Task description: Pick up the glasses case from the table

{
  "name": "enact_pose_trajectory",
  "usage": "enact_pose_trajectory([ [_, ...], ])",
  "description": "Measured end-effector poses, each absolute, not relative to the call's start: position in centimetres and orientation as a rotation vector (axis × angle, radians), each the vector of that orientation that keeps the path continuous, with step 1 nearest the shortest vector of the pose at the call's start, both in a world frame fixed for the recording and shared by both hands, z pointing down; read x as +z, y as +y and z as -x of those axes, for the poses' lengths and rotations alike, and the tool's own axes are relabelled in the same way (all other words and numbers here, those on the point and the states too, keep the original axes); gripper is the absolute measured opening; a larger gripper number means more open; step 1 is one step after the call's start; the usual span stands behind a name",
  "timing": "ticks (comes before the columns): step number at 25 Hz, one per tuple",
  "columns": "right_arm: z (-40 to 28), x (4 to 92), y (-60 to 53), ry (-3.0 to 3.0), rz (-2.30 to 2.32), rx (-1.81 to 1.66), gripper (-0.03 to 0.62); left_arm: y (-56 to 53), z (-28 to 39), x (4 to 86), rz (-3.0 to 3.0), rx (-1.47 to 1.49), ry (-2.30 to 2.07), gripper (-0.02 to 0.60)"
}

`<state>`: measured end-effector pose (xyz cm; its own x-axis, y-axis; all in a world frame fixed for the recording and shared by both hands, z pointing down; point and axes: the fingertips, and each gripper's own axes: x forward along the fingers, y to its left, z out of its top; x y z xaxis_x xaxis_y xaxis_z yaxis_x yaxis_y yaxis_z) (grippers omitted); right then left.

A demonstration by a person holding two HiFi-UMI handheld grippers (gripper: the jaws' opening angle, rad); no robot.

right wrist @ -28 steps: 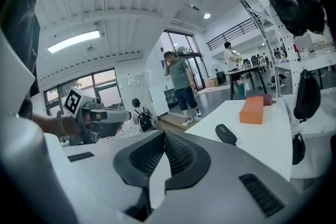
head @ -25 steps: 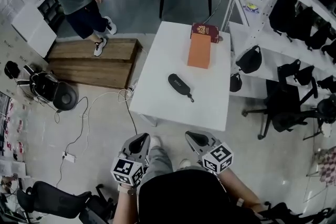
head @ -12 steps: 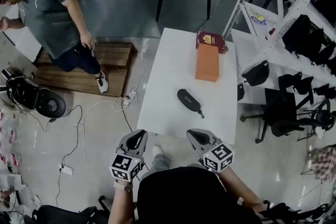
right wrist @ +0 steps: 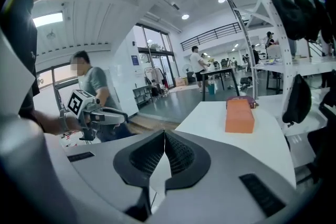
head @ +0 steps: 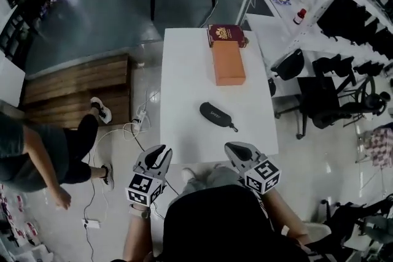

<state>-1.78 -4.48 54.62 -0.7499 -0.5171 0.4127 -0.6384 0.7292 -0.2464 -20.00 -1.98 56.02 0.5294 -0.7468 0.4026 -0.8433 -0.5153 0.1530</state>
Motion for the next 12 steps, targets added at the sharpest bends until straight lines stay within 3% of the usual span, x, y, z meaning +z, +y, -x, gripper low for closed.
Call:
enact_pose_trajectory([
  [5, -2.2, 55.5, -5.9, -2.544, -1.091, 0.583, 0.029, -5.3, 16.3, 58.7, -2.528, 0.582, -1.07, 0.152],
  [12, -9.3, 55.9, -6.9, -2.437, -1.353, 0.635, 0.029, -10.1, 10.5, 61.4, -2.633, 0.744, -0.793, 0.205],
])
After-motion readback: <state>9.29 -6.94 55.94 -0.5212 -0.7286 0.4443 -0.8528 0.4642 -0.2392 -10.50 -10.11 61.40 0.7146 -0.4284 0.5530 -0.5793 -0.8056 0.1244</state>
